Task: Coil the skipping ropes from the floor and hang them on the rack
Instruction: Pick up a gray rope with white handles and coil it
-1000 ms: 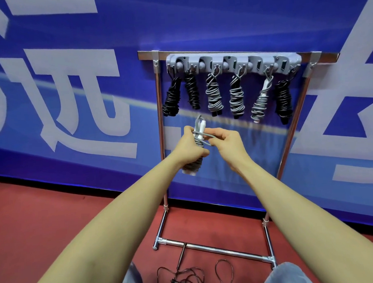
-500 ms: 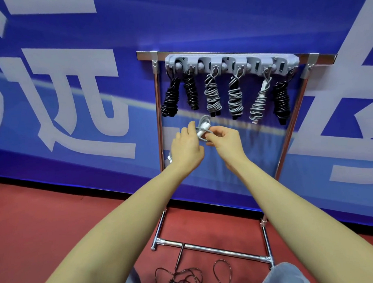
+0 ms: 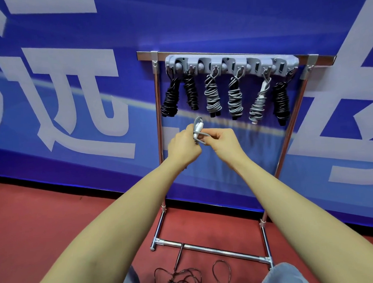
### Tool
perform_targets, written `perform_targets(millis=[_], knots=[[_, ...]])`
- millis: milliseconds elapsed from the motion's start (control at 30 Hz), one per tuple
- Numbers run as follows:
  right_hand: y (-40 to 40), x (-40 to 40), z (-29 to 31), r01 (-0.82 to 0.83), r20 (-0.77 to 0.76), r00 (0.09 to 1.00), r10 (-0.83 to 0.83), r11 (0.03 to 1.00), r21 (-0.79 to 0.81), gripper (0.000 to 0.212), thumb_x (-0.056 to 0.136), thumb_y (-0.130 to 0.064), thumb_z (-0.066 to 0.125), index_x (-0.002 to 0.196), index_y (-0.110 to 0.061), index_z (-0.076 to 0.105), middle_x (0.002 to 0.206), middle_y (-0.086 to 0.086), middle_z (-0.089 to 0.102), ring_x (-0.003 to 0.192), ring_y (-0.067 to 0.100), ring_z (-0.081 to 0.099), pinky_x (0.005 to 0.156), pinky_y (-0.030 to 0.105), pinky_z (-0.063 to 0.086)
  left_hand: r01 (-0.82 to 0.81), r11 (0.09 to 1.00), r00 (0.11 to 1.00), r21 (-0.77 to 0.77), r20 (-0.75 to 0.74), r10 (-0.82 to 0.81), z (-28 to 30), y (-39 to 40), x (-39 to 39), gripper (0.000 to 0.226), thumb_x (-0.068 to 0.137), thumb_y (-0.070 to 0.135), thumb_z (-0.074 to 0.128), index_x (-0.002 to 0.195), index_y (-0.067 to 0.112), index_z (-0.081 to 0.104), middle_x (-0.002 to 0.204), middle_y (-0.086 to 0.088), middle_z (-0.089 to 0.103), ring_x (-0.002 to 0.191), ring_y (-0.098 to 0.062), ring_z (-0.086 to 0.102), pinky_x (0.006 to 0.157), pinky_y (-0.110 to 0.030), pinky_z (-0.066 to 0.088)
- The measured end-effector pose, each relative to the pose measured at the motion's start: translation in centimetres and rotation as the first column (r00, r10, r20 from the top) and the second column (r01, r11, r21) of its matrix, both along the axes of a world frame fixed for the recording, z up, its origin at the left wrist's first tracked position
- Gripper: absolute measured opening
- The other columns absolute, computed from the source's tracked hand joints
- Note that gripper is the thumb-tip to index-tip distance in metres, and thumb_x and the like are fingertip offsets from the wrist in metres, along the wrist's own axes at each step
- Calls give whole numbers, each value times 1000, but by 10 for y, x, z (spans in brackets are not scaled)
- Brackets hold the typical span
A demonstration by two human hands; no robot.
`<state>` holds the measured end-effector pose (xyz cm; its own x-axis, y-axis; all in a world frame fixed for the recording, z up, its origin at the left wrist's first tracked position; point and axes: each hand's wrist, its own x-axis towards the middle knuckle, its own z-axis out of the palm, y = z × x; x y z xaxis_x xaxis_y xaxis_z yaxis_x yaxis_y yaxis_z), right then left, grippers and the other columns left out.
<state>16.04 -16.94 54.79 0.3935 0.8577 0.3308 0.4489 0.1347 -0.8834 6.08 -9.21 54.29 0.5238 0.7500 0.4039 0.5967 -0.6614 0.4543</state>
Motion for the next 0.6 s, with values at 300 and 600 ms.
perform_targets(millis=[300, 600], knots=[[-1, 1, -3, 174, -52, 984, -171, 983, 58, 11, 86, -17, 68, 79, -10, 65, 64, 1, 62, 52, 6, 57, 59, 25, 48, -97, 959, 961, 266, -227, 160, -1, -1, -1, 13, 91, 8, 45, 104, 9, 45, 99, -8, 58, 83, -31, 59, 58, -33, 32], [7, 2, 1, 326, -52, 944, -326, 945, -3, 6, 81, -13, 66, 85, -11, 62, 68, 4, 65, 57, 11, 60, 70, 37, 55, -46, 887, 885, 459, -393, 249, -4, 5, -4, 26, 87, 2, 47, 111, 12, 43, 108, -6, 55, 98, -29, 56, 64, -33, 32]])
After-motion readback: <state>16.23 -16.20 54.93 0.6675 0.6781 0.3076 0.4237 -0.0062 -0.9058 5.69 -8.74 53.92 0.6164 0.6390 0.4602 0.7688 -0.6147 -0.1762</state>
